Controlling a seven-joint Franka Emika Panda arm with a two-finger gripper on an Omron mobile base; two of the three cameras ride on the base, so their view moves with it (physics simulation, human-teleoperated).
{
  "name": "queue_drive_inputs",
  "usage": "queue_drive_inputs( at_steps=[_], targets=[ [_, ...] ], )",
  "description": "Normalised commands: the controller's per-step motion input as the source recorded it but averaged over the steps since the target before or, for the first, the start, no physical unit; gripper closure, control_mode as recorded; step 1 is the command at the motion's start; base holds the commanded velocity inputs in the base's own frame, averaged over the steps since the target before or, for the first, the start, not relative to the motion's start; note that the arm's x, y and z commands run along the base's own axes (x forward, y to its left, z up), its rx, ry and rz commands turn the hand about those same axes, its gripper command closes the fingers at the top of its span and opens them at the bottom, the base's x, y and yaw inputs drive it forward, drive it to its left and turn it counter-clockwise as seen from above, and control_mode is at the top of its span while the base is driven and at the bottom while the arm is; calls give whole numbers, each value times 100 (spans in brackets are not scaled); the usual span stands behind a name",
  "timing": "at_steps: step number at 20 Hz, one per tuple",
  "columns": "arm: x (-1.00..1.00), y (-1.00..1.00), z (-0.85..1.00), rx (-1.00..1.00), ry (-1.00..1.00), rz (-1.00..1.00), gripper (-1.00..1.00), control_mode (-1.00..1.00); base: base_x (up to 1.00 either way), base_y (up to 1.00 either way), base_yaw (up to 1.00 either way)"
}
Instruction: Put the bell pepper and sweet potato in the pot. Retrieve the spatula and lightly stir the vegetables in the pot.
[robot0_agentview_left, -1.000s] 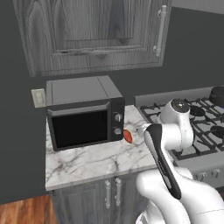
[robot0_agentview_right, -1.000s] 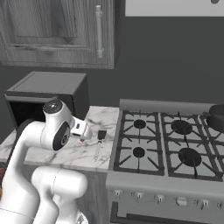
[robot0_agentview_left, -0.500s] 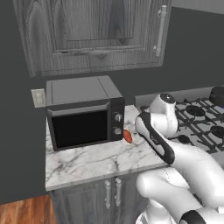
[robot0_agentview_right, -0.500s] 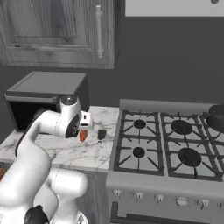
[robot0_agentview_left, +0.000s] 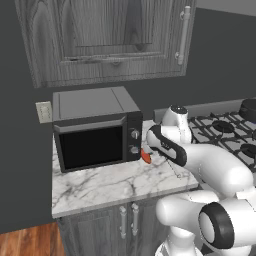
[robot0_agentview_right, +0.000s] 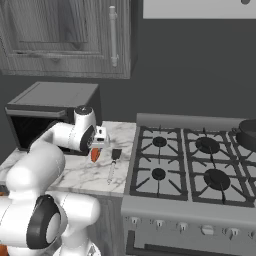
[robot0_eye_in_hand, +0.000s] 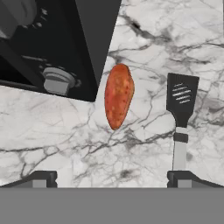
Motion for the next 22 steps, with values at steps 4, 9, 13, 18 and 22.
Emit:
queue_drive_inputs(
  at_steps=[4, 9, 13, 18, 22],
  targets=[
    [3, 19, -89, 0, -1, 0, -100, -100, 0, 0, 0],
    [26, 15, -42, 0, -1, 0, -100, -100, 0, 0, 0],
    [44, 0, 0, 0, 2, 0, -100, -100, 0, 0, 0],
    [36, 0, -3, 0, 2, 0, -100, -100, 0, 0, 0],
    [15, 0, -24, 0, 0, 0, -100, -100, 0, 0, 0]
  ],
)
